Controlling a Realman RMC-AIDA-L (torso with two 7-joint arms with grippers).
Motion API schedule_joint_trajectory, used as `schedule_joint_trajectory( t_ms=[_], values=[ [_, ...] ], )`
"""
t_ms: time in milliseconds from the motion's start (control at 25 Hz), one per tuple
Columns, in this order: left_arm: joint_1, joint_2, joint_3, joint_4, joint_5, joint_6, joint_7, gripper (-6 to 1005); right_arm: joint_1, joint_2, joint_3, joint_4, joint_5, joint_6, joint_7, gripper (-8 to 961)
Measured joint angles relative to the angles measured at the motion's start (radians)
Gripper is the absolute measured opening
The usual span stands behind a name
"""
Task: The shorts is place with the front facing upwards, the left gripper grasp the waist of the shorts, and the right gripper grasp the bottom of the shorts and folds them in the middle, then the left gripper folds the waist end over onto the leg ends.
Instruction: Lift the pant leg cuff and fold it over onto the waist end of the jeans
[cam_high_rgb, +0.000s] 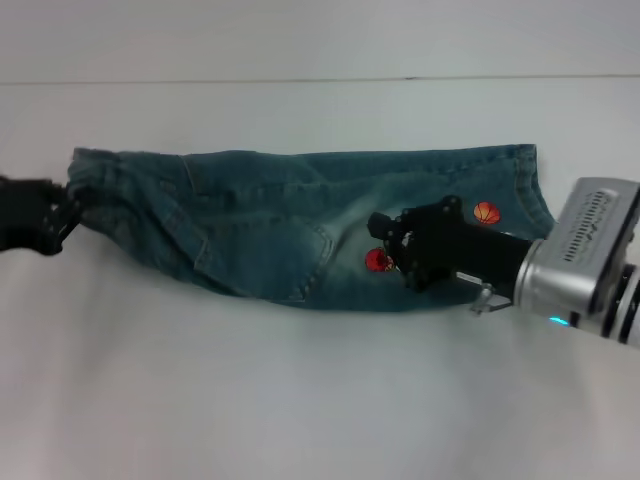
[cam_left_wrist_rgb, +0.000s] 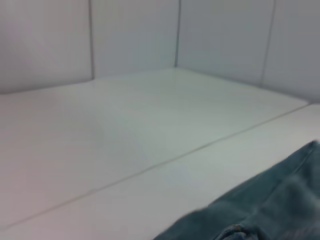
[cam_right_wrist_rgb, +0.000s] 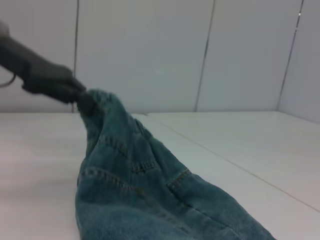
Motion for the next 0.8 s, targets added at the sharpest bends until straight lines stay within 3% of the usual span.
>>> schedule_joint_trajectory(
  t_ms=[40,280,520,800],
  values=[
    [-0.009,0.000,0.008,0.014,0.000,0.016,-0.024,44,0.009,0.001,0.002,0.021,0.014,0.009,-0.020,-1],
    [-0.074,-0.008,0.062,0.107,-0.004,0.055,-0.154,44,0.041,0.008,0.012,0.121,0.113,0.038,-0.163,7],
    [-0.134,-0.011,0.134,0.162,-0.039,0.055,-0.265,44,0.071,0.010,0.091,0.216,0.135,0.078,-0.288,14],
    [-0.183,-0.015,0.274,0.220,-0.094,0.006,-0.395,44,0.089,0.011,0.172,0.260,0.132,0.117,-0.387,23]
  ],
)
